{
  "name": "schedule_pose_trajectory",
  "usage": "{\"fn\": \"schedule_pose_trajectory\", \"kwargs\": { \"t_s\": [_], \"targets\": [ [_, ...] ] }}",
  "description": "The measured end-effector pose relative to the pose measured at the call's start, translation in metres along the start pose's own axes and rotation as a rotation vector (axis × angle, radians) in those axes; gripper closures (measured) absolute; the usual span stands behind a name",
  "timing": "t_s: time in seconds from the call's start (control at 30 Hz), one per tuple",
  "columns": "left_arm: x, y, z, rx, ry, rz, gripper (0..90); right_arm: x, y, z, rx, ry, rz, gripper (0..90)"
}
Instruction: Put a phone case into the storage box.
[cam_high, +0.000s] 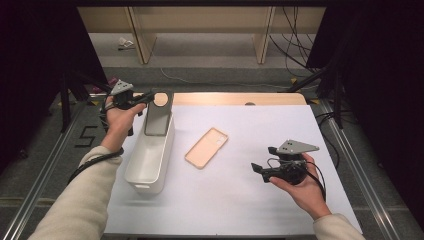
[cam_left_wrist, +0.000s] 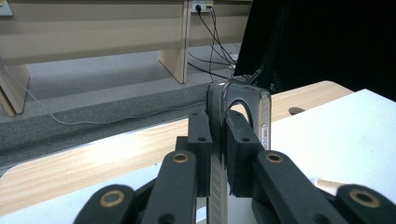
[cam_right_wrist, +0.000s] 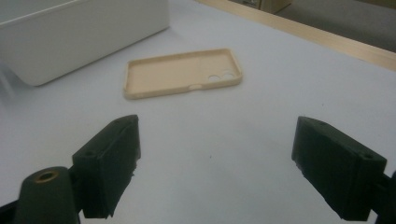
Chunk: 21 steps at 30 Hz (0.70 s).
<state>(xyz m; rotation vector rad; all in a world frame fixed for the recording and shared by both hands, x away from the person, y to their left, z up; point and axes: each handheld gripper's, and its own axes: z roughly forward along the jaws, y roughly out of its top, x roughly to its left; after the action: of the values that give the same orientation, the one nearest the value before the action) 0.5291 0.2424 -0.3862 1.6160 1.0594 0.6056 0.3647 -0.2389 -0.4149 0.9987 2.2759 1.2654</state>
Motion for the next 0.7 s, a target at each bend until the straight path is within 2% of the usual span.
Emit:
{"fn": "schedule_pose_trajectory", "kwargs": {
  "t_s": [0.7],
  "targets": [
    [0.0034,-0.0102,0.0054,0.031,0.012,-0.007,81.4,0.0001,0.0,0.0001,0.0,0.002,-0.001,16.4]
  ]
}}
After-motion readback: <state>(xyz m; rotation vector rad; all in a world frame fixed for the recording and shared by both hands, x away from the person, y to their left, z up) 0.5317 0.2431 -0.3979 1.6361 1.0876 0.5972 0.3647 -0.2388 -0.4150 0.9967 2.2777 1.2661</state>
